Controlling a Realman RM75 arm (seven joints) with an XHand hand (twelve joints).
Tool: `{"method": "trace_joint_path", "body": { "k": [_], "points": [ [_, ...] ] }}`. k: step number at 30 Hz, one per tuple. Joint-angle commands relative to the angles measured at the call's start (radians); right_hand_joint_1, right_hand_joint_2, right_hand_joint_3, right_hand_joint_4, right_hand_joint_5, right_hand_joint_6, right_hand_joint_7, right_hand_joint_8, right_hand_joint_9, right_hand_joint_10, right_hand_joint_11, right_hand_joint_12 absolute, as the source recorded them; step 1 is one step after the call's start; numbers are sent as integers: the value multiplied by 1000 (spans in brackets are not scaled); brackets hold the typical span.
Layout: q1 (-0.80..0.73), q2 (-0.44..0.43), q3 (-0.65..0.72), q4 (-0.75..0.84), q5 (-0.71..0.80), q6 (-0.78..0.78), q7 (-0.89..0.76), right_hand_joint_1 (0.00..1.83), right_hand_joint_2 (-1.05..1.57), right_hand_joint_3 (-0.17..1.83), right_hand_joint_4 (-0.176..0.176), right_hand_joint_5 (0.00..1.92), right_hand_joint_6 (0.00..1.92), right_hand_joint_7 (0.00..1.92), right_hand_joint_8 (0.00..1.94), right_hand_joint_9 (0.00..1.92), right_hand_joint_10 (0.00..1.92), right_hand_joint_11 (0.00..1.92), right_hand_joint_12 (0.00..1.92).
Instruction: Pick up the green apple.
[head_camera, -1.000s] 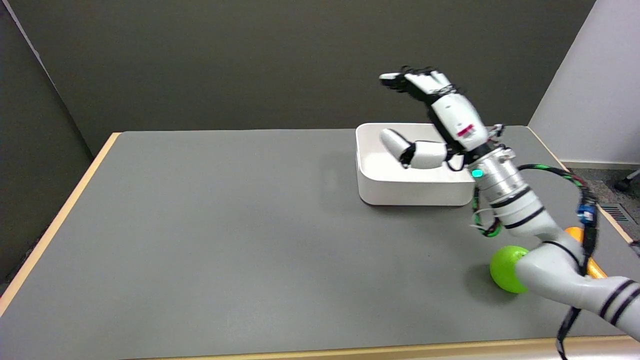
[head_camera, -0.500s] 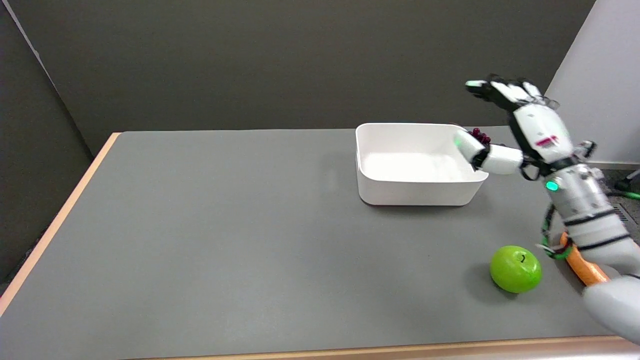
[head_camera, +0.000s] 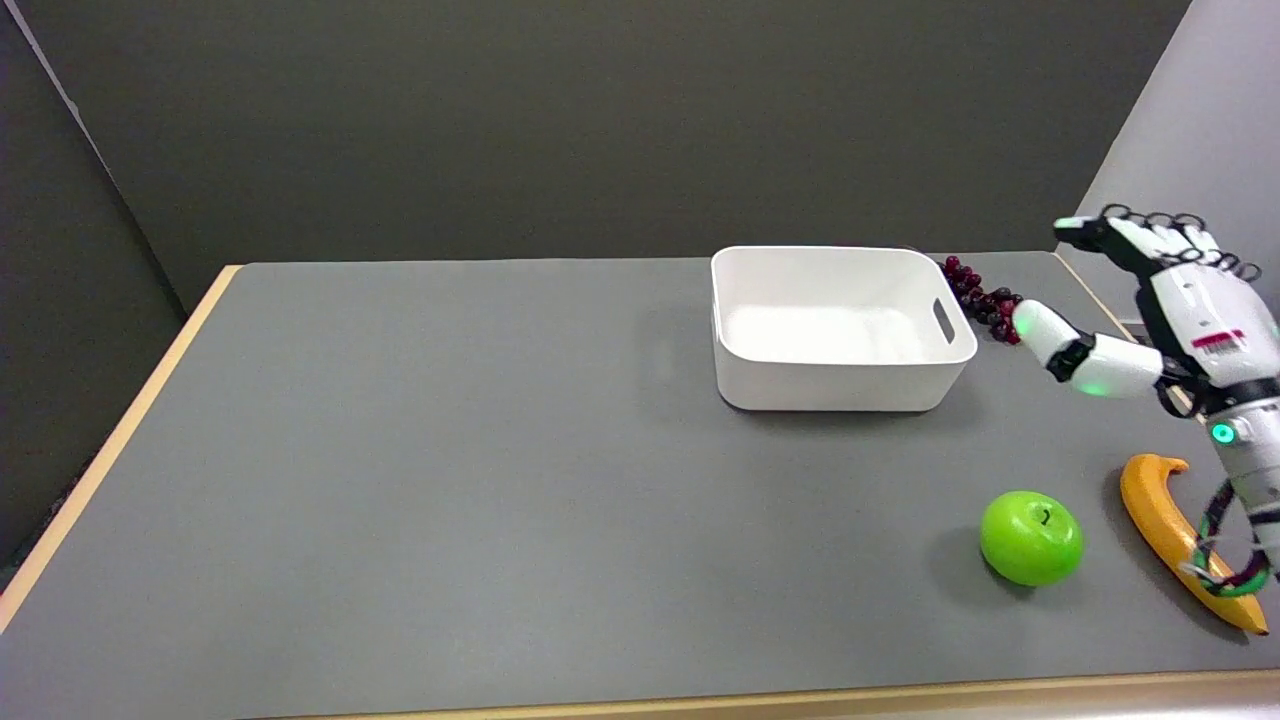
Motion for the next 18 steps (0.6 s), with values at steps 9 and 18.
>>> {"method": "trace_joint_path", "body": {
  "k": [9, 18],
  "points": [
    [-126, -49, -168, -117, 49, 475, -43, 401, 561, 860, 35, 356, 667, 454, 525, 267, 868, 34, 1252],
    [-127, -20, -291, -229, -29, 544, 47, 392, 579, 822, 42, 369, 689, 494, 546, 308, 949, 101, 1304]
  ]
}}
